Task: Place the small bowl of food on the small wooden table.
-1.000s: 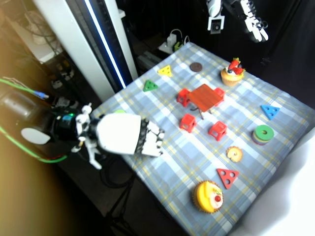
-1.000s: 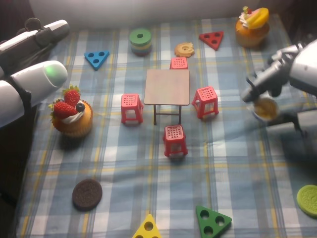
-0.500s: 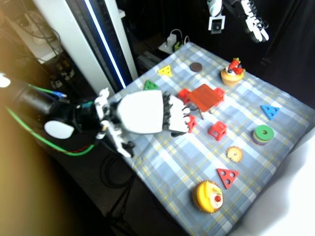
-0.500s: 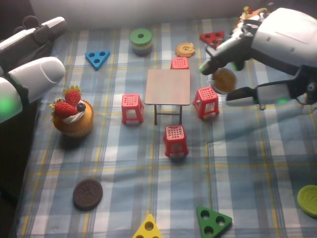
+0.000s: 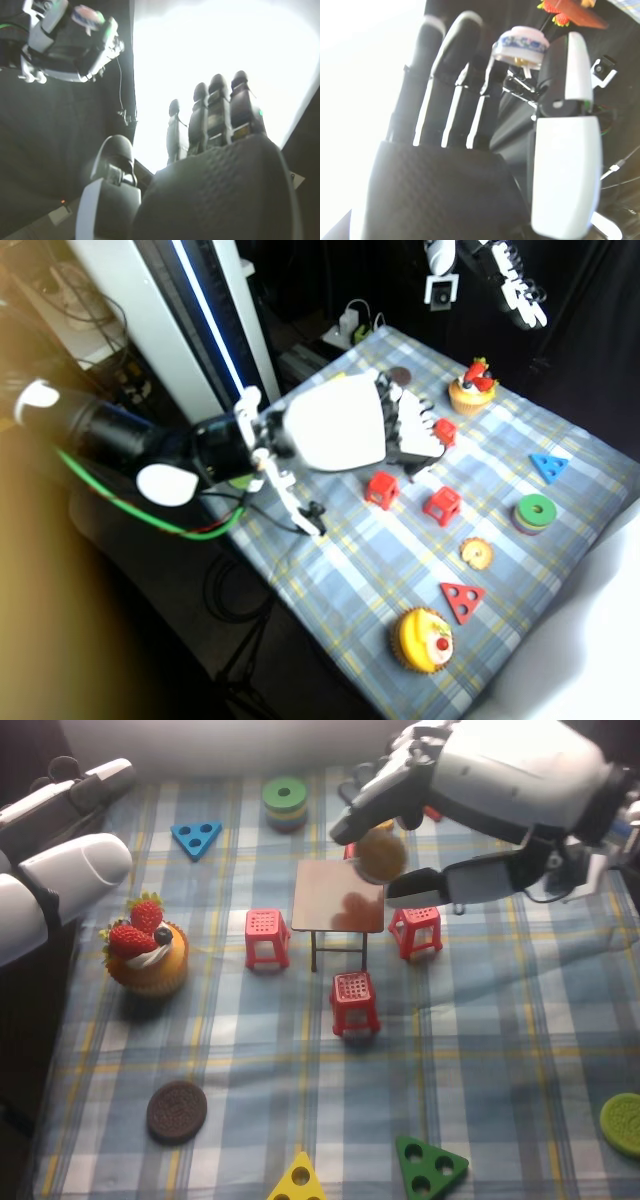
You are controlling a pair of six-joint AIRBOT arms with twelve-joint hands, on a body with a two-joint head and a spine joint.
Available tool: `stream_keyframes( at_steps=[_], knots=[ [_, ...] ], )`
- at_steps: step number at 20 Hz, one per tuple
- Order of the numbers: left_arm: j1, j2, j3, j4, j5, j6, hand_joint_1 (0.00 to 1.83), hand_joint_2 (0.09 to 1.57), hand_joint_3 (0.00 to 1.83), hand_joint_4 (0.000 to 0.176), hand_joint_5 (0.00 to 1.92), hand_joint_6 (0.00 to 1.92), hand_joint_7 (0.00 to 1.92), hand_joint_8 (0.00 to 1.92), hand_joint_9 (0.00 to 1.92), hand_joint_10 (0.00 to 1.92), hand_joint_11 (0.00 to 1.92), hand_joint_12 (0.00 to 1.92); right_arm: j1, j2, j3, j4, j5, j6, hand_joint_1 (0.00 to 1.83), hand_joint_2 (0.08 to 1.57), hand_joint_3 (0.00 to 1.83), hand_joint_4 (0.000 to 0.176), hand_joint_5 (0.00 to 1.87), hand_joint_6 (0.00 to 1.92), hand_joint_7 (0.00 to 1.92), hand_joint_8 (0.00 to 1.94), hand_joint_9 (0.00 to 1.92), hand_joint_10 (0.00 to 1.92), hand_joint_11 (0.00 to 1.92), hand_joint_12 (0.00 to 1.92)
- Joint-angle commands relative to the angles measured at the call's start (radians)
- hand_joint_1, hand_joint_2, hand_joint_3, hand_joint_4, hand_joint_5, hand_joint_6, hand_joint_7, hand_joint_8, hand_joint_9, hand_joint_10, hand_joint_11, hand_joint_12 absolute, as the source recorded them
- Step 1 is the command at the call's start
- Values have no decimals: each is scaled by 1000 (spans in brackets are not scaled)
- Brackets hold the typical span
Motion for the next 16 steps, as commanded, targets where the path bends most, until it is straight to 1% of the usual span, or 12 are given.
stream_keyframes(
  at_steps=[1, 2, 5, 6, 7, 8, 9, 10, 11, 12, 13, 16],
  knots=[
    [-11, -5, 7, 12, -111, -7, 56, 1224, 0, 174, 220, 1, 180, 4, 133, 2, 0, 0, 21, -3, 6, 22, 99, 1, 1276, 1075, 1, 0, 1352, 81, 952, 1273, 857, 1401, 619, 1783],
    [-12, -5, 8, 12, -110, -7, 48, 1230, 2, 176, 203, 0, 162, 0, 116, 0, 0, 0, 28, -12, 10, 12, 89, 1, 1278, 1047, 0, 0, 1395, 44, 1034, 1105, 866, 1151, 526, 1593],
    [-14, -6, 10, 14, -108, -7, 33, 1229, 1, 176, 215, 5, 167, 3, 130, 6, 0, 0, 40, -33, 19, -16, 59, 1, 1274, 1035, 0, 0, 1405, 43, 1079, 1015, 869, 1091, 418, 1663],
    [-15, -8, 11, 14, -106, -7, 19, 1233, 2, 165, 218, 5, 193, 10, 134, 6, 0, 0, 42, -41, 23, -24, 46, 1, 1255, 1030, 1, 25, 1239, 507, 1135, 783, 903, 790, 325, 1498],
    [-16, -8, 11, 14, -106, -7, 49, 1229, 0, 152, 239, 10, 207, 12, 143, 8, 0, 0, 43, -44, 24, -27, 42, 1, 1253, 1032, 0, 32, 1224, 569, 1131, 756, 926, 674, 314, 1465],
    [-17, -9, 11, 14, -105, -7, 49, 1229, 0, 152, 239, 10, 207, 12, 143, 8, 0, 0, 43, -47, 25, -30, 35, 1, 1253, 1032, 0, 32, 1224, 569, 1131, 756, 926, 674, 314, 1465],
    [-19, -9, 11, 15, -103, -7, 58, 1229, 0, 154, 239, 9, 206, 10, 153, 11, 0, 0, 43, -47, 25, -34, 29, 1, 1257, 1031, 0, 7, 1236, 602, 1128, 702, 955, 513, 332, 1439],
    [-19, -10, 11, 15, -103, -7, 58, 1227, 0, 151, 240, 8, 195, 4, 151, 9, 0, 0, 43, -47, 25, -35, 26, 1, 1256, 1032, 0, 19, 1230, 601, 1127, 719, 1012, 478, 436, 1436],
    [-20, -10, 12, 15, -103, -7, 60, 1231, 1, 147, 237, 6, 185, 0, 149, 8, 0, 0, 43, -47, 26, -35, 25, 1, 1254, 1039, 1, 9, 1222, 619, 1101, 756, 1055, 472, 541, 1427],
    [-20, -11, 12, 15, -103, -7, 84, 1228, 0, 151, 238, 5, 180, 0, 141, 4, 0, 0, 43, -46, 26, -35, 25, 1, 1254, 1038, 0, 16, 1203, 665, 1127, 699, 1087, 445, 587, 1391],
    [-20, -11, 12, 15, -103, -7, 68, 1229, 0, 147, 236, 3, 198, 6, 139, 2, 0, 0, 46, -46, 26, -35, 25, 1, 1255, 1041, 0, 0, 1214, 647, 1101, 737, 1034, 417, 506, 1412],
    [-22, -11, 13, 15, -103, -7, 34, 1232, 1, 153, 204, 0, 196, 1, 140, 1, 0, 0, 56, -46, 26, -39, 25, 1, 1244, 1082, 0, 0, 1020, 796, 1097, 914, 1045, 546, 566, 1472]
  ],
)
